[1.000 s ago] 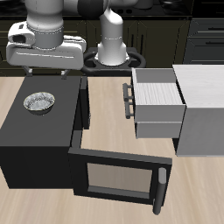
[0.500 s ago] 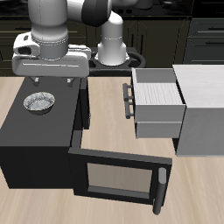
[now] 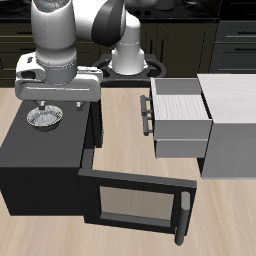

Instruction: Place the bowl in the top drawer

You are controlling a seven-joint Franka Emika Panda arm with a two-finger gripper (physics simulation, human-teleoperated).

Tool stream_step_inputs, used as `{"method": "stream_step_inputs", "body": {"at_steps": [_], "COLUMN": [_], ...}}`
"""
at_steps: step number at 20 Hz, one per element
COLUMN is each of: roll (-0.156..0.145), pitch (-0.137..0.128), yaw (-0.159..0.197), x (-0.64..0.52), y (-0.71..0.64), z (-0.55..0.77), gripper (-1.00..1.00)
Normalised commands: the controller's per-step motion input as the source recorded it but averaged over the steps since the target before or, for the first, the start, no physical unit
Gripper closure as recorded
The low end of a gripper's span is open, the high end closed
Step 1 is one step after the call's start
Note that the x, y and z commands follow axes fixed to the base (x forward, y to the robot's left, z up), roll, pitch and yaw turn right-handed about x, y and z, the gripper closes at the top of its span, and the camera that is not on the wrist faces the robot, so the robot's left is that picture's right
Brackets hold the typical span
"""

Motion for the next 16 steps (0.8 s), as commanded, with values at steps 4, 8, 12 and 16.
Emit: {"method": "stream_step_inputs", "body": {"at_steps": [4,8,12,16], "roll": [0.01,0.023,-0.008,-0.001], "pitch": [0.036,0.03,0.035,0.023], "yaw": [-0.012,-0.011,-0.01,-0.009], "x": [-0.05,-0.08,-0.06,-0.07], "y": [0.02,0.03,-0.03,-0.05], "z": [-0.27,-0.27,-0.27,-0.2], "gripper": [-1.0,-1.0,-1.0,-1.0]}}
